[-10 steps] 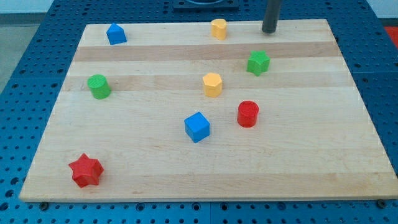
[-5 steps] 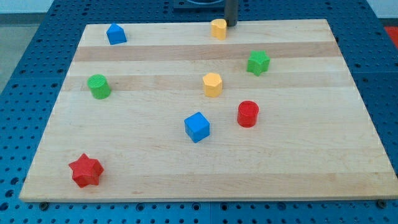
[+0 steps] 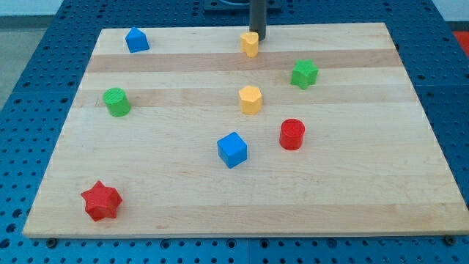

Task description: Push yellow hexagon slightly down

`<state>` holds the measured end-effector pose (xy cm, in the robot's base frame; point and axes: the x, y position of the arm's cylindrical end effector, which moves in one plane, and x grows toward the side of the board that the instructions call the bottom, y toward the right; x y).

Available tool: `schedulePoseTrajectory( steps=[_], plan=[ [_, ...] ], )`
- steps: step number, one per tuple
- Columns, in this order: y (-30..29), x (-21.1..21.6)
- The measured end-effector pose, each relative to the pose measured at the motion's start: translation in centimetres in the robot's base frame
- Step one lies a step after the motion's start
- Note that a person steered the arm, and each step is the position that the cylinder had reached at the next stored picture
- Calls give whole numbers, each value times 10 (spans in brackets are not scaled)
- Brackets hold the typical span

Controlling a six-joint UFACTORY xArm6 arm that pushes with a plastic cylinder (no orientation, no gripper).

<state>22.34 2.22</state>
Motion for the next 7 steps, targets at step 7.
schedulePoseTrajectory(
  steps=[7],
  plan=[
    [-37,81]
  ],
)
